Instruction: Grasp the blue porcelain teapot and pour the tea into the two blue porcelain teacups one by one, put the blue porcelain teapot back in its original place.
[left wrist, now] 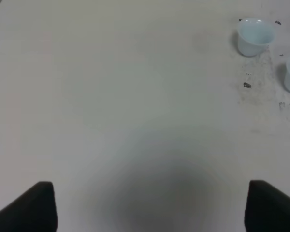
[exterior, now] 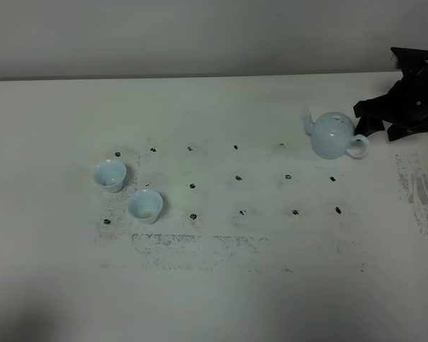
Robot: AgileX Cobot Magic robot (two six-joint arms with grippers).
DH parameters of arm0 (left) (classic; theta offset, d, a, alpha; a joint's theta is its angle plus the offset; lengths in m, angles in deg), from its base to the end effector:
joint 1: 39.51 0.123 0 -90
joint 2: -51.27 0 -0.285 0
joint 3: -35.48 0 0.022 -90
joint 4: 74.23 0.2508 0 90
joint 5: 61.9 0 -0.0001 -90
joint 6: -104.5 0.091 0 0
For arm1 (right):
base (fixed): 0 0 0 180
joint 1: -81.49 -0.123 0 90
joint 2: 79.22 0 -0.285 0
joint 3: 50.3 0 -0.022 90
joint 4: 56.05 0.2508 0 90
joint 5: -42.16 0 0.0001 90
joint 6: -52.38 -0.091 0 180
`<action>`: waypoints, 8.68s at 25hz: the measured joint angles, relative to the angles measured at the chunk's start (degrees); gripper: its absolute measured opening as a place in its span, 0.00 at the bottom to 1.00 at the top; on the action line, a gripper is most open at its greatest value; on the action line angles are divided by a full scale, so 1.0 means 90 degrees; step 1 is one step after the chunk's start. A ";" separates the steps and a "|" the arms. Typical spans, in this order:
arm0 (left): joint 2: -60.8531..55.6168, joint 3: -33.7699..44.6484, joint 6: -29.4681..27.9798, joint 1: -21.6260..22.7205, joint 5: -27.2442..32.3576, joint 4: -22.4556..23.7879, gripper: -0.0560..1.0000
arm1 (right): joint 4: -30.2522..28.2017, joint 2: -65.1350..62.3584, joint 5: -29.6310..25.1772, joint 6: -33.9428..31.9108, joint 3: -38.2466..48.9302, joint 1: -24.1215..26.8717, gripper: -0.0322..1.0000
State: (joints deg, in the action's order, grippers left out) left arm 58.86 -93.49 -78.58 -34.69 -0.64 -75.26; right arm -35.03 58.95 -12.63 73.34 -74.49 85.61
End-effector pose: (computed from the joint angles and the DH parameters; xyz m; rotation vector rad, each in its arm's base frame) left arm -0.0009 -0.0015 0.2646 -0.1436 2.0872 -0.0033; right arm 0.4708 -0.0072 0.1465 -0.1575 2.8534 0.3895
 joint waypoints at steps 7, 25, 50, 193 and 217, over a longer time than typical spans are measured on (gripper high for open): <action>0.0000 0.0000 0.0000 0.0000 0.0000 0.0000 0.76 | 0.0088 0.0000 0.0016 0.0000 0.0000 -0.0051 0.60; 0.0000 0.0000 0.0000 0.0000 0.0000 0.0000 0.77 | -0.1055 -0.0587 -0.0597 -0.0820 -0.0012 -0.0038 0.60; 0.0000 0.0000 0.0000 0.0000 0.0000 0.0000 0.77 | -0.1321 -0.0338 -0.0957 -0.1057 -0.0031 -0.0123 0.60; 0.0000 0.0000 -0.0006 0.0000 0.0000 0.0000 0.76 | -0.1267 -0.0402 -0.0314 -0.3245 0.0617 -0.1821 0.52; 0.0000 0.0000 -0.0006 0.0000 0.0000 0.0000 0.77 | -0.1535 -0.0221 -0.0954 -0.3215 0.0044 -0.1821 0.52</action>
State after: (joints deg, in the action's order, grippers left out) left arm 58.86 -93.49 -78.64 -34.69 -0.64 -75.26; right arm -48.84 56.96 -21.22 44.41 -74.09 69.22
